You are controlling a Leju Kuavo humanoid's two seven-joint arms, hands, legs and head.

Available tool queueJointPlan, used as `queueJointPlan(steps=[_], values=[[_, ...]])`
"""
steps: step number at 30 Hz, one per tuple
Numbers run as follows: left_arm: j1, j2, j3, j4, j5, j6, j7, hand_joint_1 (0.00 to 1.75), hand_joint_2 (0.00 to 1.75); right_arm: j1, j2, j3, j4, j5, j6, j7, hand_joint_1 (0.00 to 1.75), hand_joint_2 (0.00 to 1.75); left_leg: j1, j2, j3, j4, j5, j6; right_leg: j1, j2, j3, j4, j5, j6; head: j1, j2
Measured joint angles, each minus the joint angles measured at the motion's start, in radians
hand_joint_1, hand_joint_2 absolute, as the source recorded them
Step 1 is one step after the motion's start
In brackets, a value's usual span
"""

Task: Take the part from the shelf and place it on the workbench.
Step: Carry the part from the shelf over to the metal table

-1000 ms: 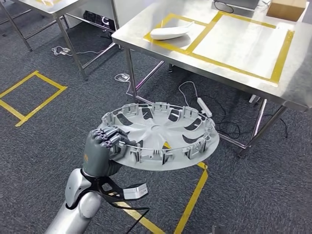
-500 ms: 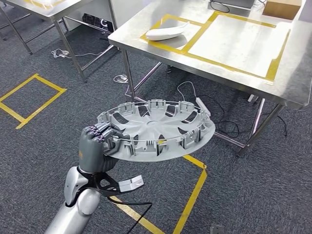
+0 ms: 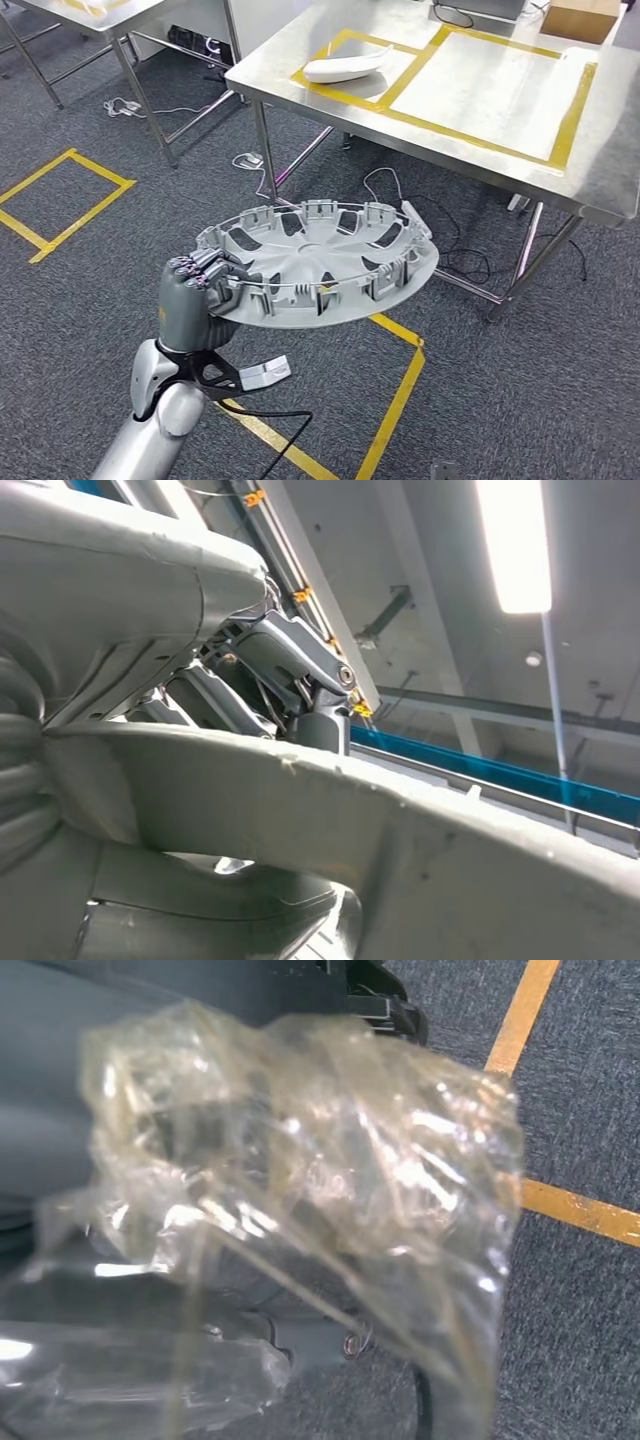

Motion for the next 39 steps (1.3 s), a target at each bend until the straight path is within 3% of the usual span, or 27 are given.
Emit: queueJointPlan(steps=[3,4,6,7,8,9,12,14,18,20,22,23,24,25,27,28,30,33,35,37,38,39], values=[[-0.002,-0.007,0.004,0.000,0.002,0.000,-0.009,1.75,1.75,-0.001,0.000,0.000,0.000,0.001,-0.001,0.001,0.00,0.00,0.006,0.003,0.012,-0.024,0.012,0.014,0.000,0.001,-0.006,0.011,-0.013,0.011,0.001,0.000],[-0.003,-0.010,0.005,0.000,0.002,0.001,-0.012,1.75,1.75,-0.001,0.000,0.000,0.000,0.001,-0.001,0.001,0.00,0.00,0.009,0.004,0.016,-0.033,0.017,0.018,0.001,0.002,-0.023,0.046,-0.034,0.014,0.003,0.000],[-0.005,-0.016,0.008,0.000,0.004,0.004,-0.015,1.75,1.75,-0.001,0.000,0.001,0.000,0.002,-0.002,0.001,0.00,0.00,0.013,0.006,0.018,-0.038,0.020,0.021,-0.003,0.003,-0.085,0.174,-0.093,0.020,0.007,0.000],[-0.005,-0.017,0.009,0.001,0.004,0.005,-0.015,1.75,1.75,0.000,-0.001,0.001,0.000,0.002,-0.002,0.001,0.00,0.00,0.013,0.005,0.018,-0.038,0.019,0.020,-0.004,0.002,-0.118,0.236,-0.114,0.023,0.007,0.000],[-0.004,-0.018,0.010,0.003,0.004,0.005,-0.015,1.75,1.75,0.001,-0.002,0.001,0.000,0.002,-0.002,0.001,0.00,0.00,0.014,0.005,0.019,-0.037,0.018,0.018,-0.006,0.002,-0.137,0.269,-0.117,0.026,0.007,0.000],[-0.004,-0.018,0.011,0.004,0.004,0.006,-0.015,1.75,1.75,0.002,-0.002,0.001,0.000,0.002,-0.002,0.001,0.00,0.00,0.016,0.005,0.020,-0.037,0.016,0.015,-0.008,0.002,-0.137,0.261,-0.100,0.029,0.007,0.000],[-0.004,-0.019,0.013,0.008,0.004,0.006,-0.015,1.75,1.75,0.001,-0.003,0.001,0.000,0.002,-0.002,0.001,0.00,0.00,0.023,0.004,0.026,-0.029,0.004,-0.004,-0.013,-0.004,-0.044,0.069,-0.006,0.038,0.010,0.000],[-0.005,-0.020,0.013,0.008,0.004,0.006,-0.016,1.75,1.75,0.000,-0.003,0.001,0.000,0.002,-0.002,0.002,0.00,0.00,0.022,0.003,0.026,-0.023,-0.001,-0.019,-0.010,-0.003,-0.006,0.002,0.006,0.027,0.012,0.000],[-0.007,-0.021,0.014,0.008,0.006,0.007,-0.019,1.75,1.75,0.000,-0.003,0.001,0.000,0.002,-0.003,0.002,0.00,0.00,0.026,0.001,0.023,-0.004,-0.021,-0.036,-0.005,0.007,-0.004,0.007,-0.007,-0.013,0.007,0.000],[-0.007,-0.021,0.014,0.009,0.006,0.007,-0.022,1.75,1.75,0.000,-0.003,0.001,0.000,0.003,-0.004,0.002,0.00,0.00,0.024,-0.006,-0.019,0.088,-0.073,-0.036,-0.004,0.009,0.000,0.006,-0.010,-0.026,0.004,0.000],[-0.007,-0.021,0.015,0.009,0.007,0.007,-0.024,1.75,1.75,-0.001,-0.003,0.001,0.000,0.004,-0.004,0.002,0.00,0.00,0.018,-0.009,-0.092,0.228,-0.127,-0.030,0.002,0.012,0.003,0.007,-0.013,-0.033,0.003,0.000],[-0.006,-0.021,0.015,0.010,0.007,0.007,-0.024,1.75,1.75,0.000,-0.003,0.001,0.000,0.004,-0.004,0.002,0.00,0.00,0.016,-0.010,-0.118,0.272,-0.133,-0.025,0.006,0.014,0.005,0.007,-0.015,-0.036,0.003,0.000],[-0.006,-0.021,0.016,0.011,0.007,0.007,-0.024,1.75,1.75,0.000,-0.003,0.001,0.000,0.004,-0.004,0.002,0.00,0.00,0.012,-0.010,-0.128,0.280,-0.119,-0.018,0.010,0.017,0.009,0.007,-0.017,-0.039,0.003,0.000],[-0.005,-0.020,0.016,0.012,0.008,0.007,-0.024,1.75,1.75,0.000,-0.003,0.001,0.000,0.004,-0.004,0.002,0.00,0.00,0.007,-0.012,-0.120,0.250,-0.086,-0.008,0.015,0.021,0.013,0.007,-0.019,-0.041,0.003,0.000],[-0.006,-0.021,0.017,0.012,0.011,0.007,-0.024,1.75,1.75,0.000,-0.002,0.001,0.000,0.004,-0.004,0.002,0.00,0.00,-0.006,-0.016,-0.070,0.127,-0.010,0.019,0.022,0.027,0.020,0.007,-0.023,-0.042,0.003,0.000],[-0.008,-0.021,0.017,0.012,0.012,0.007,-0.025,1.75,1.75,0.000,-0.002,0.001,0.000,0.004,-0.004,0.002,0.00,0.00,-0.011,-0.018,-0.046,0.070,0.011,0.029,0.025,0.029,0.022,0.007,-0.025,-0.041,0.004,0.000],[-0.009,-0.022,0.017,0.012,0.013,0.007,-0.026,1.75,1.75,-0.001,-0.001,0.001,0.000,0.003,-0.004,0.002,0.00,0.00,-0.017,-0.019,-0.024,0.017,0.014,0.036,0.026,0.030,0.019,0.007,-0.028,-0.034,0.005,0.000],[-0.009,-0.025,0.020,0.012,0.013,0.007,-0.027,1.75,1.75,-0.001,-0.001,0.001,0.000,0.004,-0.005,0.002,0.00,0.00,-0.012,-0.018,-0.016,-0.003,0.014,0.032,0.024,0.028,0.010,0.015,-0.038,-0.019,0.005,0.000],[-0.011,-0.029,0.024,0.012,0.013,0.007,-0.027,1.75,1.75,-0.001,-0.001,0.001,0.000,0.004,-0.005,0.002,0.00,0.00,-0.007,-0.017,-0.009,-0.014,0.016,0.034,0.022,0.021,-0.027,0.086,-0.078,-0.009,0.008,0.000],[-0.012,-0.031,0.026,0.013,0.014,0.007,-0.028,1.75,1.75,-0.002,-0.002,0.001,0.000,0.003,-0.005,0.002,0.00,0.00,-0.007,-0.016,-0.006,-0.015,0.013,0.037,0.016,0.015,-0.093,0.212,-0.127,0.001,0.011,0.000],[-0.012,-0.031,0.027,0.013,0.014,0.007,-0.028,1.75,1.75,-0.001,-0.002,0.001,0.000,0.003,-0.005,0.002,0.00,0.00,-0.007,-0.015,-0.004,-0.015,0.011,0.037,0.014,0.013,-0.121,0.258,-0.136,0.005,0.010,0.000],[-0.011,-0.032,0.029,0.014,0.014,0.007,-0.028,1.75,1.75,0.000,-0.002,0.001,0.000,0.003,-0.005,0.002,0.00,0.00,-0.006,-0.015,-0.001,-0.015,0.008,0.036,0.012,0.012,-0.135,0.273,-0.128,0.008,0.011,0.000]])
